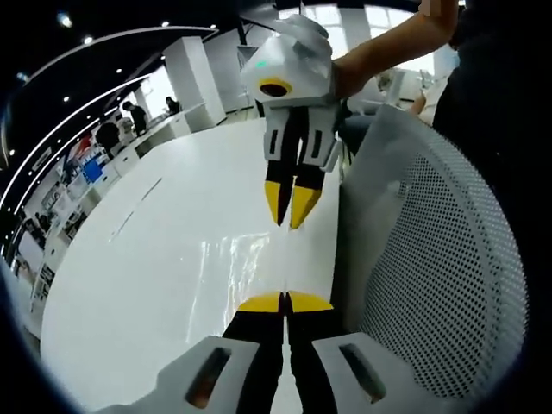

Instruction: Open the resealable bag by pulling the two sides of the seal apart until the entire bag opening is separated and visibly accessible.

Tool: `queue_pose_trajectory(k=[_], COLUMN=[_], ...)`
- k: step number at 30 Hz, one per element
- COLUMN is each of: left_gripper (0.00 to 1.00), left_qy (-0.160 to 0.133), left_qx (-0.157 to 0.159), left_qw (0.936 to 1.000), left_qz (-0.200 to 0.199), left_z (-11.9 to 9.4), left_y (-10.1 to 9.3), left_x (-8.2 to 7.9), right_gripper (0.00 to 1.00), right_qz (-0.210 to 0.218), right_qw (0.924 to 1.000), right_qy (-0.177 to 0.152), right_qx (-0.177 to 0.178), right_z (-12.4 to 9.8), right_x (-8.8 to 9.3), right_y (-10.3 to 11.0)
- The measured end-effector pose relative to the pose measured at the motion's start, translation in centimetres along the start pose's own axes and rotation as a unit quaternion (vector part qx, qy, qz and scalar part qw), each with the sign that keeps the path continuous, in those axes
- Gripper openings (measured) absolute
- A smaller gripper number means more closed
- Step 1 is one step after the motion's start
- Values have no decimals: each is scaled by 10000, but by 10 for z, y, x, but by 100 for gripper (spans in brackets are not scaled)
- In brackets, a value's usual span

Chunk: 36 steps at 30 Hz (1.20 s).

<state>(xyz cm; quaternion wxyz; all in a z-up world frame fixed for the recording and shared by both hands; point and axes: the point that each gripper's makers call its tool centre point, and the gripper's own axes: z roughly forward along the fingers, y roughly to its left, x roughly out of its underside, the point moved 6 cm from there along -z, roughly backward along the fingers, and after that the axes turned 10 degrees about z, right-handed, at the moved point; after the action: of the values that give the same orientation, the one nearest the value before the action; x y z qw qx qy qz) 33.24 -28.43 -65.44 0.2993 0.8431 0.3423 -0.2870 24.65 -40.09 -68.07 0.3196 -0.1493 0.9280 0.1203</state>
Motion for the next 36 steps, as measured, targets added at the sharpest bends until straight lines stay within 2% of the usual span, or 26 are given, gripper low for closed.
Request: queue_pose_trajectory(k=[4, 10, 11, 13, 15, 18, 20, 27, 30, 36], left_gripper=[0, 0, 0, 0, 4, 22, 27, 23, 22, 17], left_qy=[-51, -41, -218, -384, -334, -306, -309, -400, -212, 9], left_qx=[-58, -83, 55, -74, -127, -198, -249, -230, -142, -127], left_qw=[10000, 10000, 9997, 9984, 9989, 9992, 9992, 9986, 9986, 9985], left_qz=[-35, -3, -105, -396, -303, -171, -66, 251, 468, 529], left_z=[-1, -1, -2, -5, -8, -11, -12, -8, 3, 14], left_y=[2, 4, 1, 4, 7, 9, 11, 10, 5, 1], left_x=[-4, -4, -6, -8, -10, -17, -22, -41, -38, -29], right_gripper=[0, 0, 0, 0, 0, 0, 0, 0, 0, 0], right_qz=[9, 80, 92, 117, 144, 96, 72, -134, -197, -243], right_qw=[10000, 9999, 9999, 9999, 9998, 9999, 9999, 9996, 9995, 9990], right_qy=[-72, -90, -68, -92, -140, -135, -131, -167, -193, -270], right_qx=[-37, -101, -101, -77, -67, 30, 65, 186, 179, 256], right_z=[7, 10, 11, 11, 11, 12, 13, 13, 13, 13], right_x=[0, 0, 0, -1, -3, -7, -10, -24, -29, -34], right_y=[1, 4, 4, 4, 4, 3, 3, 5, 8, 10])
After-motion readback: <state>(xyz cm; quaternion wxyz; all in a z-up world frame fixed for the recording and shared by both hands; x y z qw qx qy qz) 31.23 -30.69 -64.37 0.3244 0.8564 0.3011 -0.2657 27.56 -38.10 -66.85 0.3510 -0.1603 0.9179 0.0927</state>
